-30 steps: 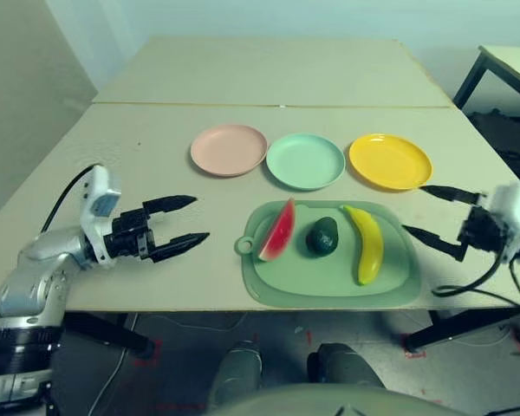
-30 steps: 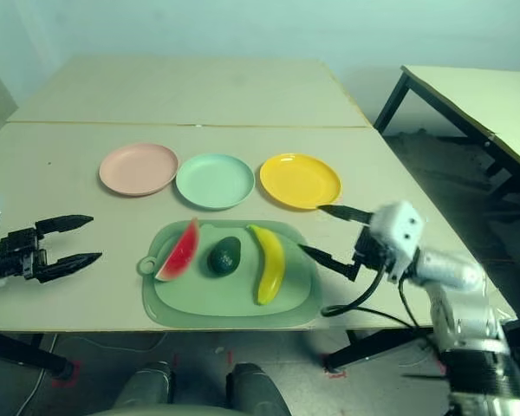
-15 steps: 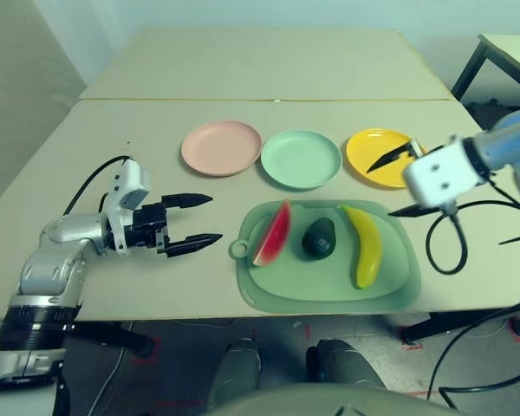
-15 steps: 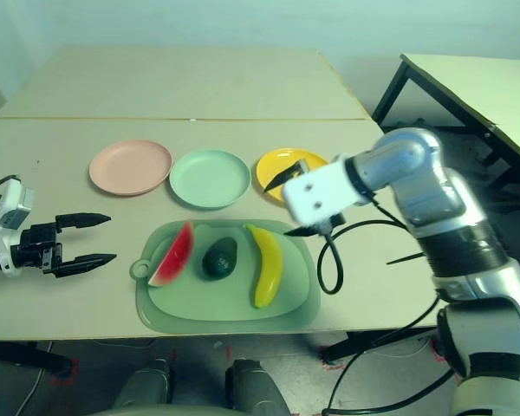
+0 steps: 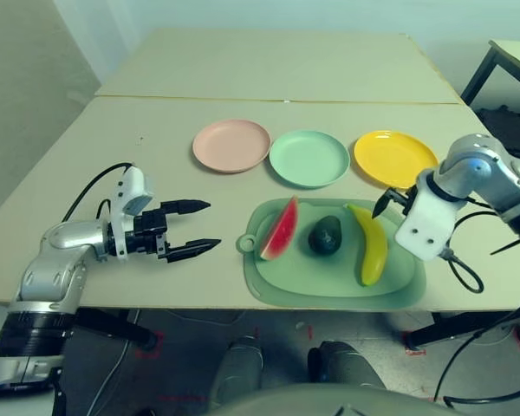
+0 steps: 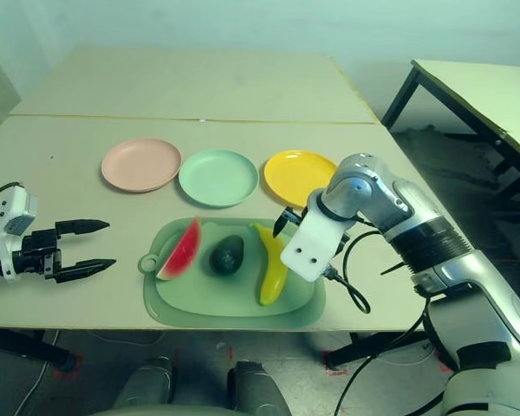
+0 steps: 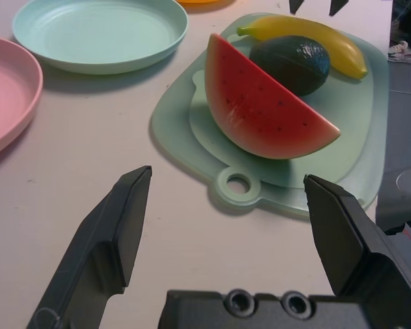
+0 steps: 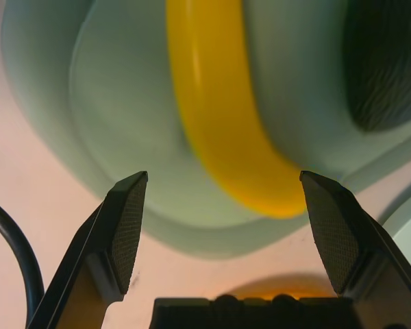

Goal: Place the fruits into color-matched plates.

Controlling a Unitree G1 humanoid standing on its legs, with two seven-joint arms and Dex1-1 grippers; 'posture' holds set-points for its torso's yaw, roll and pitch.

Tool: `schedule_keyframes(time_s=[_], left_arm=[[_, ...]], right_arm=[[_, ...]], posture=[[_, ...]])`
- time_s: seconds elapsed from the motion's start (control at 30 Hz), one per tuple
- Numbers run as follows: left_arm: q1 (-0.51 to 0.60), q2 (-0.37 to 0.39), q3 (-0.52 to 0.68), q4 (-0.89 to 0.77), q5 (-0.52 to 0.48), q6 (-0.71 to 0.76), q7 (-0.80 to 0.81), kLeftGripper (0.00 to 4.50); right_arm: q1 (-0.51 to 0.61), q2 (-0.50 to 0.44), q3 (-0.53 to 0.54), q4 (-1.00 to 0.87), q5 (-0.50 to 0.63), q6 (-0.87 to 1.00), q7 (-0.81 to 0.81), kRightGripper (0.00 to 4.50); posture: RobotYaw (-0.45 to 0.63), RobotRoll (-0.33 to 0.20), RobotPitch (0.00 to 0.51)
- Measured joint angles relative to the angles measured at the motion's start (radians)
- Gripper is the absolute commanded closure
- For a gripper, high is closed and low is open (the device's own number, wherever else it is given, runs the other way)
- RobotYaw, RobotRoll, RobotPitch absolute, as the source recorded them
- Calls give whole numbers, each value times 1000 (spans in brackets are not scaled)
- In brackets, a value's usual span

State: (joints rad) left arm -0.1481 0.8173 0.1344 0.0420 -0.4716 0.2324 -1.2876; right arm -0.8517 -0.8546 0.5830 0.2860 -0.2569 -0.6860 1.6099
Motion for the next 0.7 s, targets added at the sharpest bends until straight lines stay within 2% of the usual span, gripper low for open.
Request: schedule_keyframes(time_s=[0.37, 0.47, 0.53, 0.63, 0.67, 0.7], left_arm=[[-2, -9, -16, -6, 0, 18, 1, 0], [-7, -10, -21, -15, -7, 38, 1, 0], [-11, -13, -21, -27, -17, 52, 1, 0], [-17, -13, -21, -40, -30, 53, -11, 0], [-19, -13, -22, -41, -33, 47, -20, 0], [-22, -13, -22, -41, -36, 39, -31, 0]], right_arm=[[10, 35, 9, 40, -66, -22, -43, 21], [16, 46, 18, 77, -94, -20, -61, 616], [23, 48, 24, 98, -107, -22, -71, 1253], [26, 48, 27, 119, -113, -26, -75, 2486], [27, 48, 27, 119, -112, -25, -75, 2741], [28, 48, 27, 120, -112, -22, -75, 2814]], posture=[[92, 0, 77], [88, 0, 80], [90, 0, 82], [86, 0, 82], [86, 0, 82], [84, 0, 81]])
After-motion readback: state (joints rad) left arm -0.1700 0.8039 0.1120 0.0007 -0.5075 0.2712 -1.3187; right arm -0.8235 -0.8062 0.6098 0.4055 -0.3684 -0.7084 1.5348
